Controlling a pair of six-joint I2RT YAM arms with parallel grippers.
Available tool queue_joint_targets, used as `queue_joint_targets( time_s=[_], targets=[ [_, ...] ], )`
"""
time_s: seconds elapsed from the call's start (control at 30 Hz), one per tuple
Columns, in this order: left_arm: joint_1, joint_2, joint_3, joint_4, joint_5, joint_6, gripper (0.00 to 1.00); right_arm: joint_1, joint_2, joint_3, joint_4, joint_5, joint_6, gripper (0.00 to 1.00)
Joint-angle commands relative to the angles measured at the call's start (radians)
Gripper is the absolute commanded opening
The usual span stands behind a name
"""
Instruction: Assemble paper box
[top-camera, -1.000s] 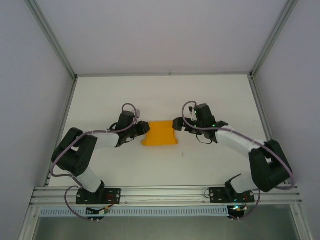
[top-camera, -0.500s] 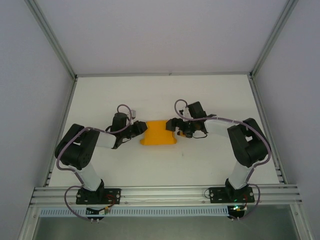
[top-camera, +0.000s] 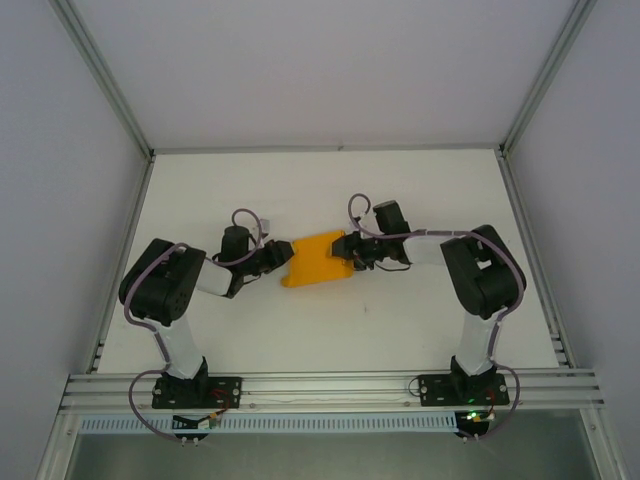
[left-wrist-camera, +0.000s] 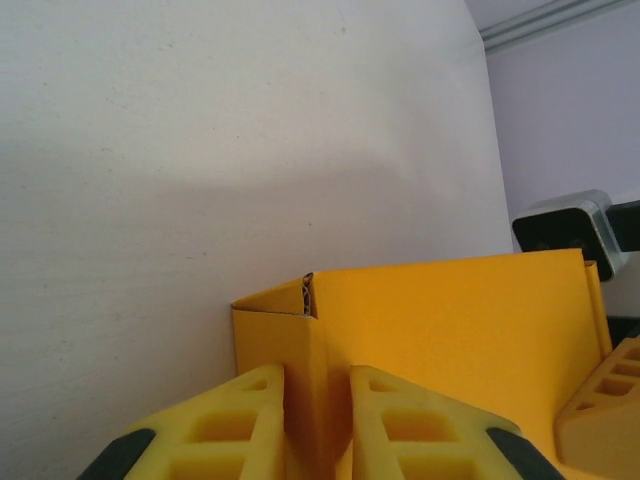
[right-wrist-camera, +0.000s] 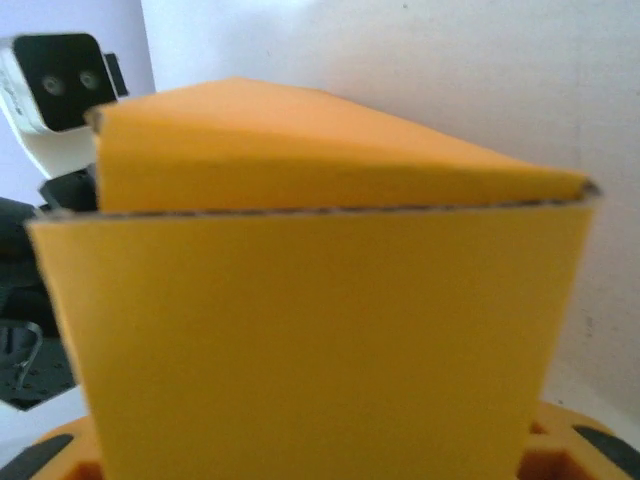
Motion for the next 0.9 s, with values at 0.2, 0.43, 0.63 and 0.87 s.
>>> queue_joint_targets(
  time_s=[0.2, 0.43, 0.63, 0.87],
  targets=[
    [-0.002, -0.089, 0.041, -0.186, 0.000, 0.052, 0.34, 0.003, -0.062, 0.017, 0.047, -0.007, -0.002, 0.27],
    [-0.044, -0.373, 0.194, -0.554, -0.174, 0.291, 1.00, -0.004, -0.189, 0.001, -0.070, 0.107, -0.044, 0.26],
    [-0.183, -0.613, 0.235, -0.685, -0.323, 0.691, 1.00, -0.056, -0.342, 0.005, -0.233, 0.192, -0.017, 0.26],
    [-0.469, -0.690, 0.261, -0.767, -0.521, 1.240, 1.00, -0.239, -0.436, 0.112, -0.531, 0.046, 0.182, 0.27]
  ],
)
